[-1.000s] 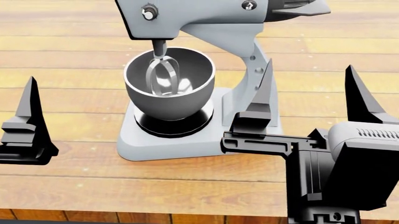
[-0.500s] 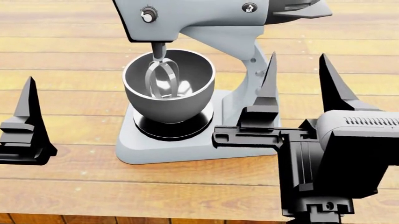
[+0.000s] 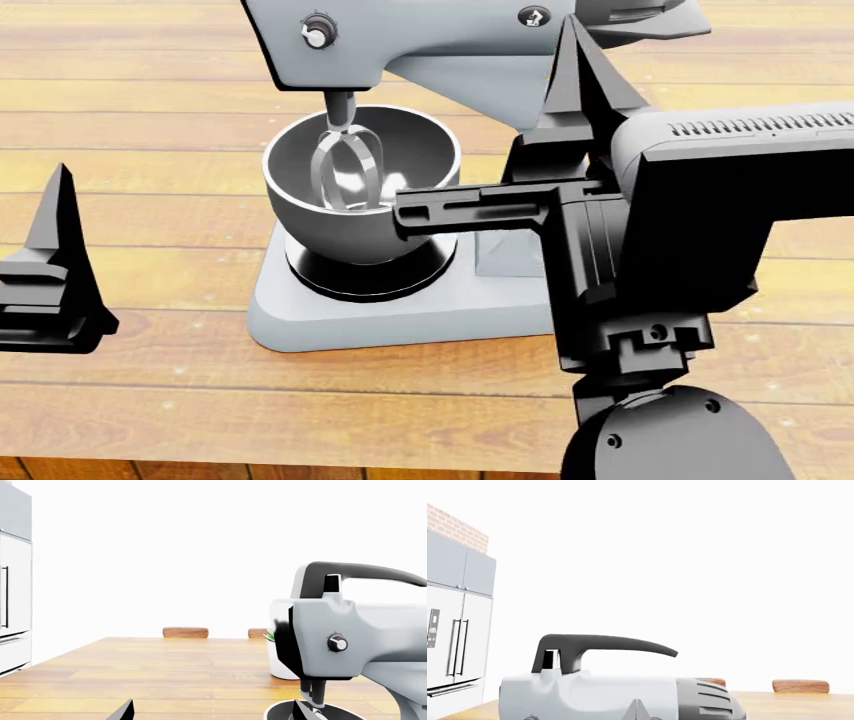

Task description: Open the stand mixer head.

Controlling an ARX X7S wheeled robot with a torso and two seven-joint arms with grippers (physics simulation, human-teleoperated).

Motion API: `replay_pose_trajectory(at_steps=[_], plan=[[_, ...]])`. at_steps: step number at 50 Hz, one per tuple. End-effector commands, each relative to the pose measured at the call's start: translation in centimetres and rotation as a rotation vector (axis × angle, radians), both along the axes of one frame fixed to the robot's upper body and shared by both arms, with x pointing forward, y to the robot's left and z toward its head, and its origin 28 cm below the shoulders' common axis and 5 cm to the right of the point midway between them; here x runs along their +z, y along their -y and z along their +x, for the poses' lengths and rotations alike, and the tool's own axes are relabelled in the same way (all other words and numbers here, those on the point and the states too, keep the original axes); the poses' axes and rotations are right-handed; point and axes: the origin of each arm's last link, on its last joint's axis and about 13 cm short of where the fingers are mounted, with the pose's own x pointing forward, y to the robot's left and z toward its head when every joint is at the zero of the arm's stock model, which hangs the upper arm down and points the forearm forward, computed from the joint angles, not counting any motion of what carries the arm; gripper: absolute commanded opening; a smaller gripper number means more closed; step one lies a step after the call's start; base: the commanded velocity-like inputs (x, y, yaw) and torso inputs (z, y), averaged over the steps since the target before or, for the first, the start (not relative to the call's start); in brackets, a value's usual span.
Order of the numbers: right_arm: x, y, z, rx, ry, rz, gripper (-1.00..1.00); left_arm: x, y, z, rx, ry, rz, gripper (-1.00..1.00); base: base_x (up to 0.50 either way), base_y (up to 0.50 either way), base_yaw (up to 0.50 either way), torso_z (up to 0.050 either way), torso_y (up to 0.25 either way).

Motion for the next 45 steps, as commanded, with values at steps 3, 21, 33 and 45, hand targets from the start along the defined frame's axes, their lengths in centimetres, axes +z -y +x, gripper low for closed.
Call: replay_pose_trajectory(at_steps=[3, 21, 33, 45], plan=[[1.0, -0.7, 0.8, 0.041, -0.017, -0.013, -1.0, 0.1, -0.1, -0.1, -0.002, 0.0, -0.007, 1.0, 0.0, 0.0, 0.0, 0.0, 0.0], [0.0, -1.2, 2.4, 0.047, -0.075, -0.029, -1.0, 0.4, -0.1, -0.4, 0.003, 0.012, -0.009, 1.0, 0.0, 0.0, 0.0, 0.0, 0.0], [-0.5, -0.7, 3.8, 0.016, -0.107, -0.018, -1.0, 0.5, -0.2, -0.5, 0.005, 0.017, -0.011, 1.0, 0.0, 0.0, 0.0, 0.0, 0.0], [-1.3, -0.7, 4.7, -0.012, -0.127, 0.023, -1.0, 0.5, -0.2, -0.4, 0.006, 0.019, -0.011, 1.0, 0.0, 0.0, 0.0, 0.0, 0.0]])
